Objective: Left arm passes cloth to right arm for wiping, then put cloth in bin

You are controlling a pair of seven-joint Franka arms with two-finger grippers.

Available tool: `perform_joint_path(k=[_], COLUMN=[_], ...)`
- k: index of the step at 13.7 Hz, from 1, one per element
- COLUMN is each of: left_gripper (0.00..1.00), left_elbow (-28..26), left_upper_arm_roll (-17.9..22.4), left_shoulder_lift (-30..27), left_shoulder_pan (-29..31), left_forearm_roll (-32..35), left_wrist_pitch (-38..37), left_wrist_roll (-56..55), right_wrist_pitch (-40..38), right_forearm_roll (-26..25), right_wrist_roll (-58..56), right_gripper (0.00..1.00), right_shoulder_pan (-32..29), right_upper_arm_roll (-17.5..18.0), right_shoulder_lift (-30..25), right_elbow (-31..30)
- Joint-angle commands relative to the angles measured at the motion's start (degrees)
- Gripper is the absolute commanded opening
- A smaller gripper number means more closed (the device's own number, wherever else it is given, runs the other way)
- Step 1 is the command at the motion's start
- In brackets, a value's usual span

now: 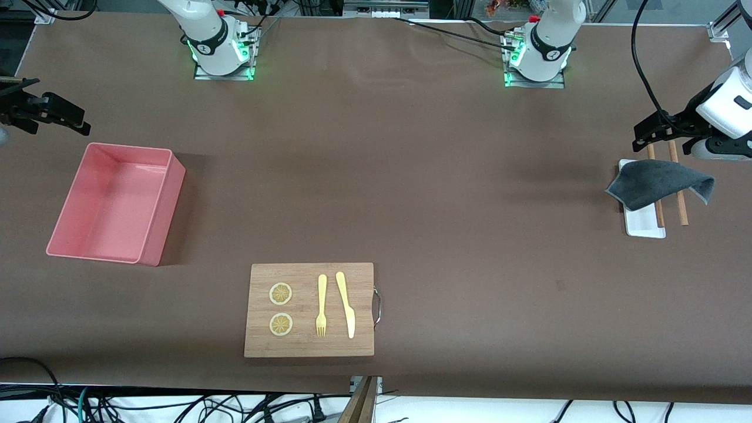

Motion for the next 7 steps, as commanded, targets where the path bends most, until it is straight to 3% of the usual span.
perform_joint_path(k=[1, 7], left_gripper=[1.00, 1.00], left_elbow=[-1.6, -0.6], left_upper_arm_roll=[0.0, 0.2], left_shoulder_lift=[-2.2, -1.4], left_shoulder_pan=[0.2, 0.3], left_forearm_roll=[-0.4, -0.4], left_wrist_pitch=[-0.9, -1.9], left_wrist_roll=[0.4, 0.1], right_wrist_pitch=[-0.5, -0.5], right_forearm_roll=[1.0, 1.0], right_wrist_roll=[0.4, 0.4], right_gripper=[1.00, 1.00], right_shoulder_pan=[-0.5, -0.5], right_upper_arm_roll=[0.1, 0.1], right_shoulder_lift=[0.5, 0.5], right_elbow=[1.1, 1.1])
